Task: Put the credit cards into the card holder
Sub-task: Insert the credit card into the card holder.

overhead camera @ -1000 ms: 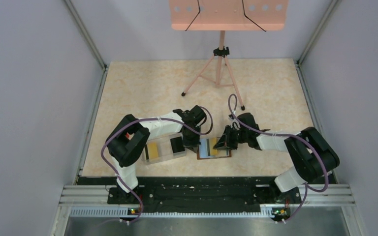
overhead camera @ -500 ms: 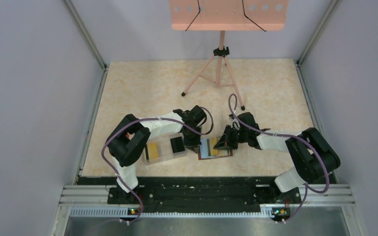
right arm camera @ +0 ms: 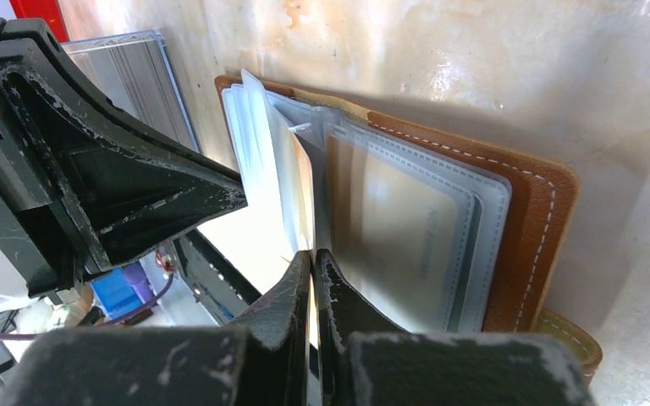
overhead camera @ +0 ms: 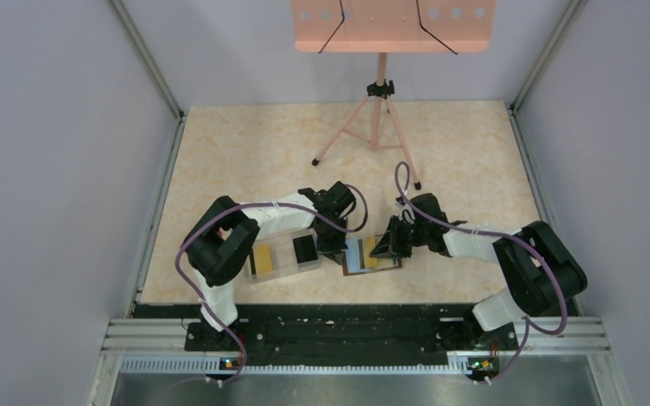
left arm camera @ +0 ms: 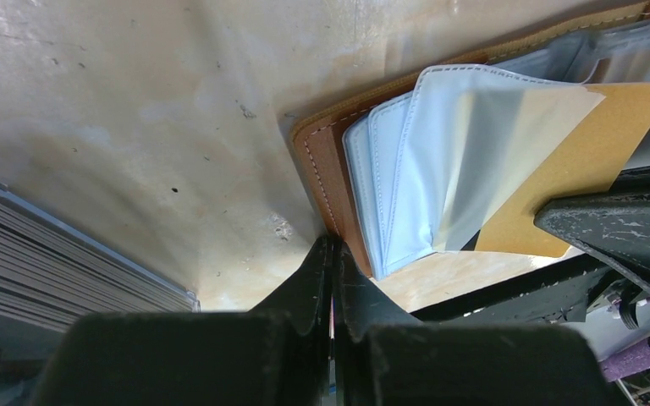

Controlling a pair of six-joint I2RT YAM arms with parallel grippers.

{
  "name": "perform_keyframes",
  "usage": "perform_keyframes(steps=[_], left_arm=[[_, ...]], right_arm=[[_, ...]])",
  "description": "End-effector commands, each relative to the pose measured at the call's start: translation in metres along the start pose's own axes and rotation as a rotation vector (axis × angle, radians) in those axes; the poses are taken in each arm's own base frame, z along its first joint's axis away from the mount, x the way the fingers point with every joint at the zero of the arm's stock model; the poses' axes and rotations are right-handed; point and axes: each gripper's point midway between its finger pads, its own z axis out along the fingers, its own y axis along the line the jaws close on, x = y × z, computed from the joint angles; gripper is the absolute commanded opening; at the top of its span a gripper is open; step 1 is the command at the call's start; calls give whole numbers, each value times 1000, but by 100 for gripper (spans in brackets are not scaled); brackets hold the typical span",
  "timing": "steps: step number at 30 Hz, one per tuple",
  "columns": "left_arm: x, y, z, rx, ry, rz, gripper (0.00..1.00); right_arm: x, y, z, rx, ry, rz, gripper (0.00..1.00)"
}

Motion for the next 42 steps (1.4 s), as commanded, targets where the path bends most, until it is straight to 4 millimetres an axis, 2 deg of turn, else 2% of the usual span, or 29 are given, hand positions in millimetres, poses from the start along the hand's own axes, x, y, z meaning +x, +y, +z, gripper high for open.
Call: perform_keyframes(steps=[1, 13, 20, 24, 32, 42], left_arm=[[0, -13, 5, 41, 2, 10, 0], [0, -12, 7, 38, 8, 12, 0], [1, -8, 10, 18, 10, 9, 0], [2, -7, 10, 14, 11, 10, 0], [3, -10, 12, 14, 19, 22, 0], [1, -11, 10, 8, 16, 32, 0]], right_arm=[[-9, -4, -5, 27, -27, -23, 0], [-11, -10, -11, 35, -35, -8, 0], [-21, 4, -24, 8, -96, -45, 0], [-23, 0, -30, 36, -126, -51, 0], [-9, -3, -8, -52, -42, -4, 0], [8, -13, 7, -80, 60, 49, 0]])
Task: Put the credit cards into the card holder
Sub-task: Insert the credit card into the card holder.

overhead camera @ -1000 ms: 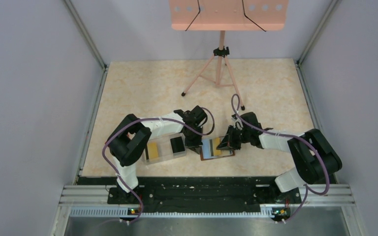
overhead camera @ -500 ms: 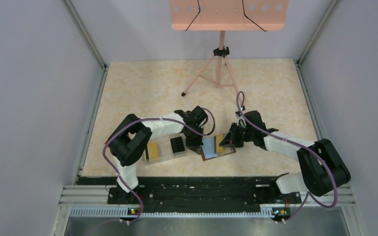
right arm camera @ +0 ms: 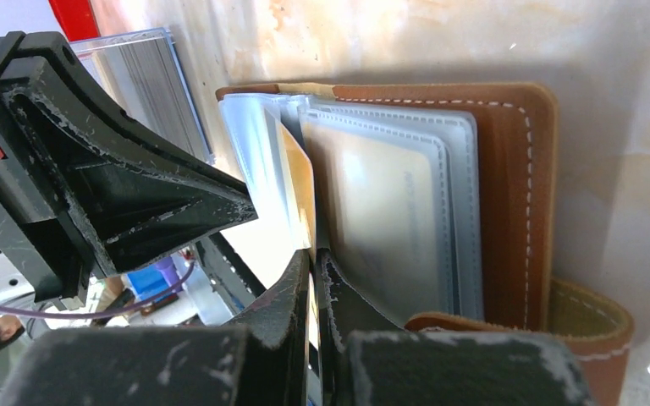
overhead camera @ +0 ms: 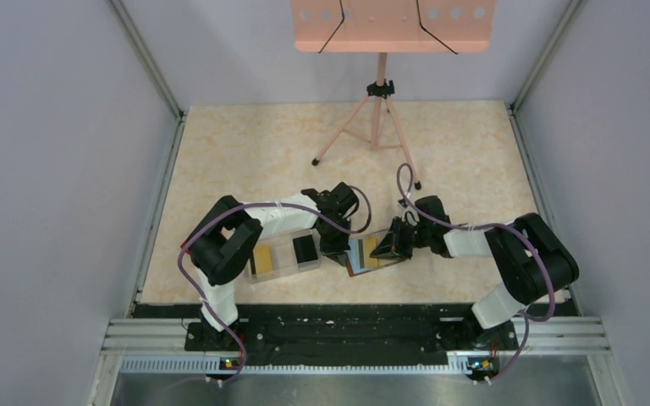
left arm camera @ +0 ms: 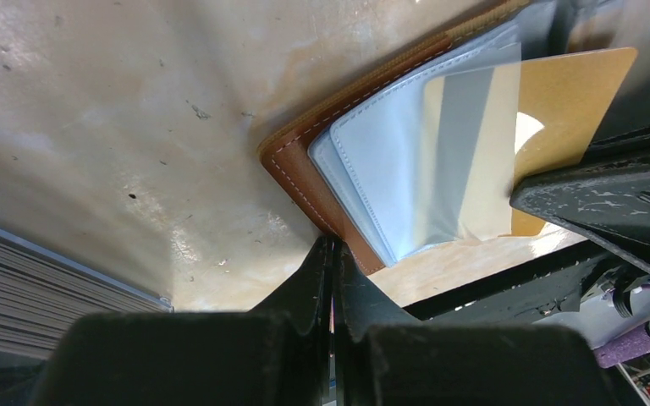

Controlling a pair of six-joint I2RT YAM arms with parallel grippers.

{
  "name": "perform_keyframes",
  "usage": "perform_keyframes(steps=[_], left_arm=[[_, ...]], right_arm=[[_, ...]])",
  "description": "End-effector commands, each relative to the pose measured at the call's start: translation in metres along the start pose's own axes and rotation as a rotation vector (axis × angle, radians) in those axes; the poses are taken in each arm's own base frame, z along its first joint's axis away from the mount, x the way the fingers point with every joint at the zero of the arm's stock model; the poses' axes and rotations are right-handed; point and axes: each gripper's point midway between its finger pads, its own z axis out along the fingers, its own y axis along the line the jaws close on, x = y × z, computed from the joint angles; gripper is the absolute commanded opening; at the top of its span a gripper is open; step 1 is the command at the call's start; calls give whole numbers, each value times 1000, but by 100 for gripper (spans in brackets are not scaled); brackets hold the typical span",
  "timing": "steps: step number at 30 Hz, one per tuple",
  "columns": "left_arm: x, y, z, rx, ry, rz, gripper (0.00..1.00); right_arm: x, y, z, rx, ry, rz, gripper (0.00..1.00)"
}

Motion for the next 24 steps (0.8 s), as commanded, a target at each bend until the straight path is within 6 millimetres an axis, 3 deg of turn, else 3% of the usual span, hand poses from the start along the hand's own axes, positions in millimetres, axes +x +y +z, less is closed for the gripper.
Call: perform_keyframes(steps=[1, 6, 10, 17, 24], left_arm=[[-4, -2, 7, -18, -5, 20, 0], [-5, -3, 6, -24, -4, 28, 0], [-6, -2, 5, -29, -7, 29, 0], [-6, -1, 4, -36, -9, 32, 0], [-8, -4, 3, -30, -12, 37, 0]], right_arm=[[7, -9, 6, 2, 52, 17, 0], [2, -9, 8, 35, 65, -11, 5], [2, -8, 8, 121, 91, -58, 17], [-14, -1, -10, 257, 32, -123, 41], [-17, 5, -3, 248, 37, -154, 52]])
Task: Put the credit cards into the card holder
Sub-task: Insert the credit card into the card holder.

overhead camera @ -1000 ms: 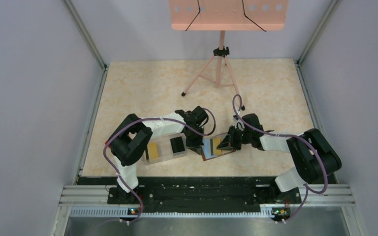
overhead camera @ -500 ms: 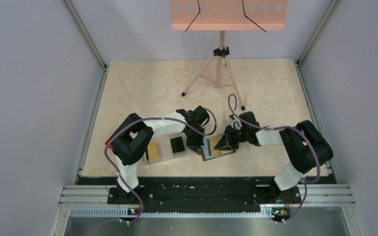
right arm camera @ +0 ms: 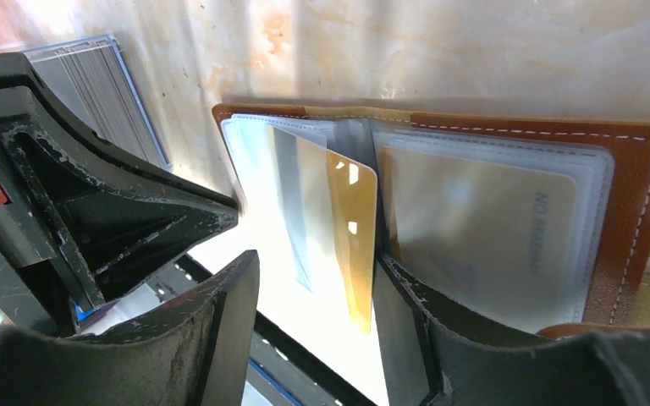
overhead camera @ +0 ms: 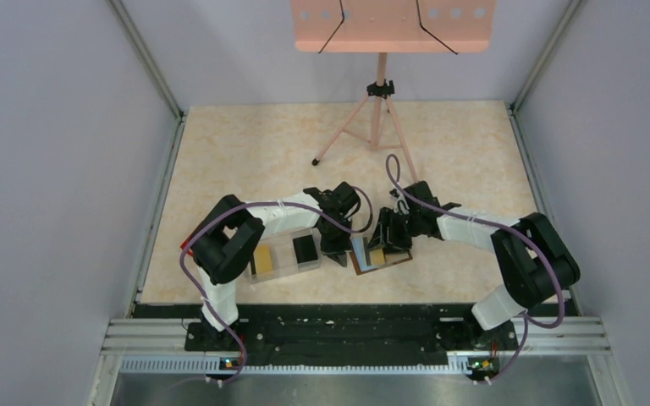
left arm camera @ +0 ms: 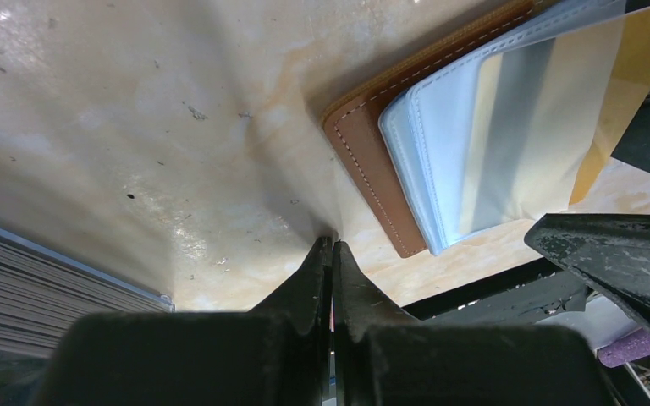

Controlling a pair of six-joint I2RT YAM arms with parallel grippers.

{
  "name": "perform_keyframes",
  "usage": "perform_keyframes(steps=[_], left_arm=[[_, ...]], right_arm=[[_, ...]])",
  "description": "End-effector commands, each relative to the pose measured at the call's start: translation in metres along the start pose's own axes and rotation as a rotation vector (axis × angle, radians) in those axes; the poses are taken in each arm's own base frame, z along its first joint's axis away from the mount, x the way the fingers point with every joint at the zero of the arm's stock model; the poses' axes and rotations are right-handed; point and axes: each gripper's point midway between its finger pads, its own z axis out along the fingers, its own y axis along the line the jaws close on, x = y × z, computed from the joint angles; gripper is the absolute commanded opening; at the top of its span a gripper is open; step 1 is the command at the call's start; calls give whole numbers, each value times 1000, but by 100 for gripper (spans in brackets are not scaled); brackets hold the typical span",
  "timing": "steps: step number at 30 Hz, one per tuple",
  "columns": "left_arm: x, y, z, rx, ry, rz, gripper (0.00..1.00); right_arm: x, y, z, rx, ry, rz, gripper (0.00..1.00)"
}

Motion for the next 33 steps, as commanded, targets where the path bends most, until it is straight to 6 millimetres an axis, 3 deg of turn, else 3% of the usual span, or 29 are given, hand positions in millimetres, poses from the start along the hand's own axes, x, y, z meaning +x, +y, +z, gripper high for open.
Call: perform_keyframes(steps=[1, 12, 13, 15, 18, 20, 25, 29, 33], left_arm=[[-9, -4, 3, -11, -25, 26, 0], [-11, -10, 4, -1, -22, 42, 0], [-13, -11, 3, 0, -24, 44, 0], [-14, -13, 2, 1, -29, 49, 0], [-17, -15, -1, 7, -40, 61, 0], [-19, -17, -5, 13, -55, 70, 0], [-23, -20, -27, 27, -127, 77, 2], [-26, -28, -48, 90, -191, 64, 19], [-24, -31, -57, 173, -206, 30, 40]], right_arm=[[-6, 1, 5, 35, -10, -57, 53], [9, 36, 28, -45, 84, -175, 48], [10, 37, 29, -50, 88, -175, 44], [11, 40, 29, -73, 87, -171, 23], [13, 43, 29, -93, 89, -164, 17], [13, 41, 30, -83, 89, -158, 20], [10, 34, 20, -14, 56, -149, 48], [6, 43, 7, -26, 12, -147, 62], [1, 50, -5, -38, -21, -147, 66]])
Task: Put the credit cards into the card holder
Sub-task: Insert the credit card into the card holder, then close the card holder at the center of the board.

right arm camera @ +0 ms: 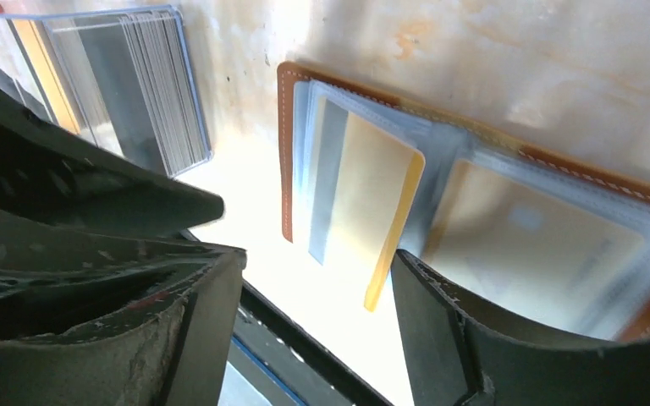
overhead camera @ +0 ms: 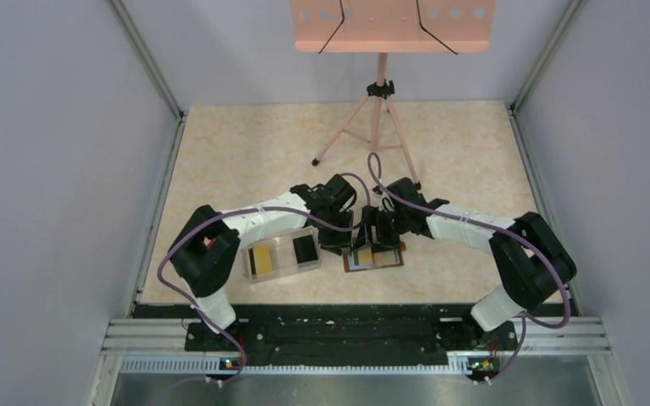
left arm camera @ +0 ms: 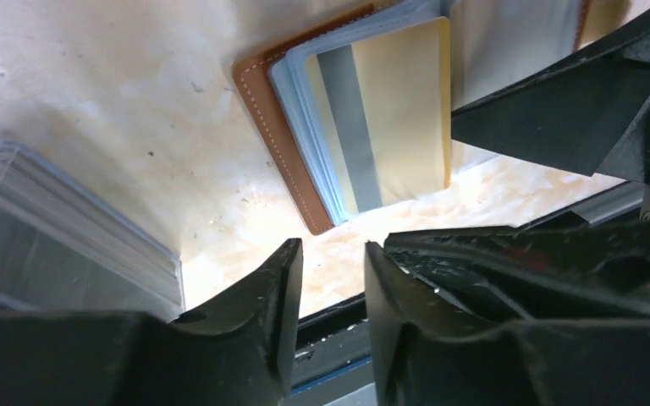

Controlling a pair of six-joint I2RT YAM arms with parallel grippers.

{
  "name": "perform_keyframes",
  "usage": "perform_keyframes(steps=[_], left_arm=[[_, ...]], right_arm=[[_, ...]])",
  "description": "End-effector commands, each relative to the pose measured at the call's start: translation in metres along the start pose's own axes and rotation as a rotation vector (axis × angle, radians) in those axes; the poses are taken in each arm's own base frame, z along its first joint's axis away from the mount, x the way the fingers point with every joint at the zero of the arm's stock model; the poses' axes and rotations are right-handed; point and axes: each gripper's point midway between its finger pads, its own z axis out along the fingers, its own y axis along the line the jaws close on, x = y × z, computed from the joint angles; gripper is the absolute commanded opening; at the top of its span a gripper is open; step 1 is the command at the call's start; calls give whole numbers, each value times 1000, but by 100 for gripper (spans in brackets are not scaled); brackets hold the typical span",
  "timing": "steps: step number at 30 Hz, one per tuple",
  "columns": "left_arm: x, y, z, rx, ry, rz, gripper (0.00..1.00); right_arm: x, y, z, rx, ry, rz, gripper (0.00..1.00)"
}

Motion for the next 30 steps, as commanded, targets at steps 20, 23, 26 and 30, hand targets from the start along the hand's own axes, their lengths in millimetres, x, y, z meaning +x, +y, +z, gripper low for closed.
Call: perform_keyframes(steps=[20, 23, 26, 30], left_arm=[[-15, 20, 26, 129, -42, -214, 67], [-16, 17, 32, 132, -29, -211, 66], [-16, 13, 33, 148, -20, -205, 64], [-20, -2, 22, 235, -43, -179, 59]], right_arm=[[14, -73, -15, 160, -29, 158, 17], [14, -74, -13, 159, -26, 163, 12], [15, -74, -12, 144, -27, 171, 9], [16, -73, -11, 134, -26, 173, 8]])
